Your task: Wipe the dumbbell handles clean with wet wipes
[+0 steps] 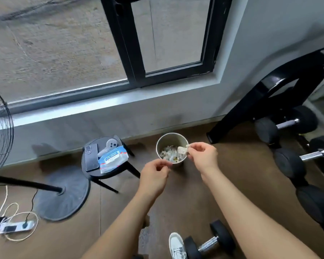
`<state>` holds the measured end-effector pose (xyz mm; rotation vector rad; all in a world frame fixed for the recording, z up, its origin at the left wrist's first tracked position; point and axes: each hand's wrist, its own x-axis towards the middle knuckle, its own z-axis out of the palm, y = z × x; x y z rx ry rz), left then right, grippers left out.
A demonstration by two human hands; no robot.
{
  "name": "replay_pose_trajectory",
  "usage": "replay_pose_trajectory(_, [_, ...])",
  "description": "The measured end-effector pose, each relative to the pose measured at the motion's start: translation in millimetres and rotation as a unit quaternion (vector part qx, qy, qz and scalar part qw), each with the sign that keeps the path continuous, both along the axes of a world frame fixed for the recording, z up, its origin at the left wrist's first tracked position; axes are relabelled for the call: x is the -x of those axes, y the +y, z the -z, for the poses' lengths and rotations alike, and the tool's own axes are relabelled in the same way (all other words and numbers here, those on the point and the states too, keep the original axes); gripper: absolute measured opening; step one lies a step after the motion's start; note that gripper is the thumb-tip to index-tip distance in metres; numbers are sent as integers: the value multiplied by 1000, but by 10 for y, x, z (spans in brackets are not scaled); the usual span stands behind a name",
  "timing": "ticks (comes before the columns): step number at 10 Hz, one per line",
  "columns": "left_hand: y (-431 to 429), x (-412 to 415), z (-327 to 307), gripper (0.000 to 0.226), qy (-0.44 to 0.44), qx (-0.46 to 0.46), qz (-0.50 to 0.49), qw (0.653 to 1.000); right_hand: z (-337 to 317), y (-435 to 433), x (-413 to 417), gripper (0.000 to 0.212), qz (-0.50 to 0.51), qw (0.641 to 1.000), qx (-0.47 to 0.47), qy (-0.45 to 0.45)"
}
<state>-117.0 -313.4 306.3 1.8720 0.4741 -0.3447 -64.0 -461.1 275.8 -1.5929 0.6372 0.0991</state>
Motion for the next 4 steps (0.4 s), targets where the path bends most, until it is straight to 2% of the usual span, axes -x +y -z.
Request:
replay_pose_trajectory(1, [96, -391, 130, 31, 4, -9, -12, 1000, 456, 161, -640, 12, -20, 1000, 4, 20])
replay_pose_trajectory(2, [167, -552, 166, 27, -7, 10, -33, 999, 830, 246, -988, 47, -56, 994, -11, 93])
replay_pose_trajectory(3, [274, -490, 137, 29, -14, 47, -43, 998, 876, 213, -923, 38, 11, 990, -81, 115])
replay_pose_trajectory(4, [454, -369, 79, 33, -10, 59, -55, 997, 638, 181, -648, 22, 46, 986, -95, 131])
